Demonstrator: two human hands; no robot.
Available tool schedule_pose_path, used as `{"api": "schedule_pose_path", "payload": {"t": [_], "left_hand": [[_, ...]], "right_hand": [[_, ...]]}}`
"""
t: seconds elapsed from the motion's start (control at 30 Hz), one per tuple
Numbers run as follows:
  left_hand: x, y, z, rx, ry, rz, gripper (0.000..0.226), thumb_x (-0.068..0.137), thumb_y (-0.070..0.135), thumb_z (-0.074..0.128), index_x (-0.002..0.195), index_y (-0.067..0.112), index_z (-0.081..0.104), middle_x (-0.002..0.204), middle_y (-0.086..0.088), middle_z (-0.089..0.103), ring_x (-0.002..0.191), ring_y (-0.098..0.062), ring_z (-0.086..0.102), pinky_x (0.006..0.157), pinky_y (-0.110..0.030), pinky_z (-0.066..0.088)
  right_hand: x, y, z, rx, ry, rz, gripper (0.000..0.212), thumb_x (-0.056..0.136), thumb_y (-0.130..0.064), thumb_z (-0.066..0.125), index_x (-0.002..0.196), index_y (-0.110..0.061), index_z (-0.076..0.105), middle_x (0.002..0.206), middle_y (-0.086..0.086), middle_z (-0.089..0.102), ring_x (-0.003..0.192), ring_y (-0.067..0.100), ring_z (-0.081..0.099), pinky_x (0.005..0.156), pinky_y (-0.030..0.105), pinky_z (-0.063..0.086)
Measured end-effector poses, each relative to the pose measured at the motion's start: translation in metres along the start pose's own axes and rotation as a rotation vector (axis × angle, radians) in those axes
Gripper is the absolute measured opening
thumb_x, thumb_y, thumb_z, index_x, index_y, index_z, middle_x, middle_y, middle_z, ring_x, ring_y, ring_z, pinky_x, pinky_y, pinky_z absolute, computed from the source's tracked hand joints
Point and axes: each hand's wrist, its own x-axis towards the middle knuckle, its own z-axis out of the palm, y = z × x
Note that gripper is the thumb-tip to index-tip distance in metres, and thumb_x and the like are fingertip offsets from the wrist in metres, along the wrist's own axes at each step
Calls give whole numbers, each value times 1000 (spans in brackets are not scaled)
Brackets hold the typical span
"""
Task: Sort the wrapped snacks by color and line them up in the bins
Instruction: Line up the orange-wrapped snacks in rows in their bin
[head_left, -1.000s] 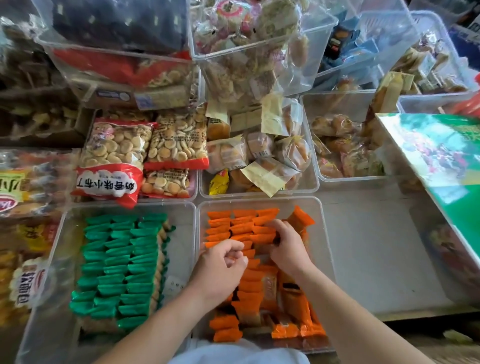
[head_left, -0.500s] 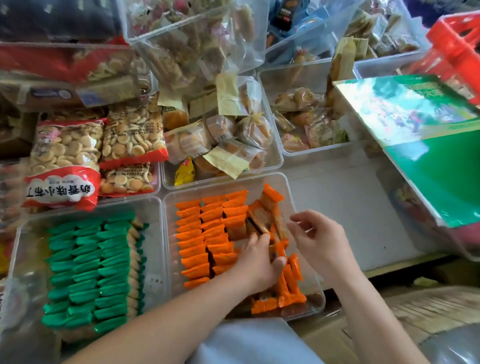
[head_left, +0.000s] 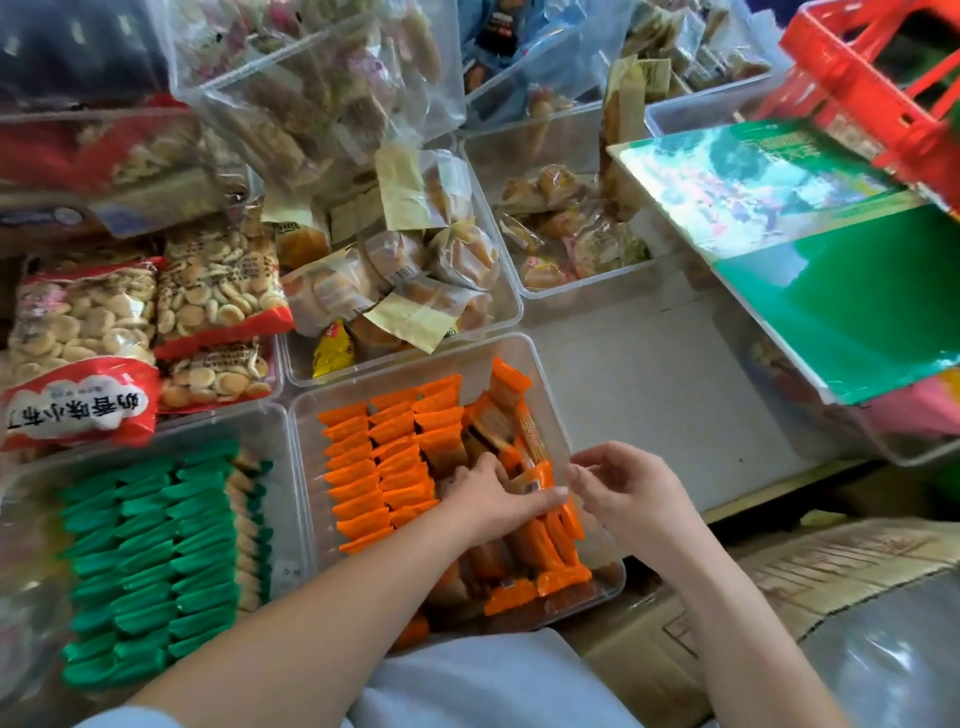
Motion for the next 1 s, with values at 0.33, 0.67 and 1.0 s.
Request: {"api": "schedule_pose_path", "payload": {"t": [0.33,0.67,1.0], "left_hand": [[-19,-5,-27,-101,-136,167,81,52,80,86,113,35,58,123,8,57,110,-13,57,97,-37,56],[-28,-1,-19,-19,-100,223,89,49,78,89,122,42,54,129,5,35,118,-22,48,100,-39,49],[-40,-9,-18,-8,-286,198,114,52,61,98,148,49,38,143,9,22,128,-32,46,77,-42,67]], "right_hand": [[-2,-8,2,9,-3,30,3,97,-36,71,96,-34,73,85,-7,75,81,11,71,73,33,62],[-5,-8,0,38,-13,52,3,96,-35,72,97,-32,74,85,-5,76,81,14,72,76,40,64],[-9,-8,-1,12,-50,45,5,95,-32,74,100,-34,72,90,-4,75,85,15,72,79,41,64]]}}
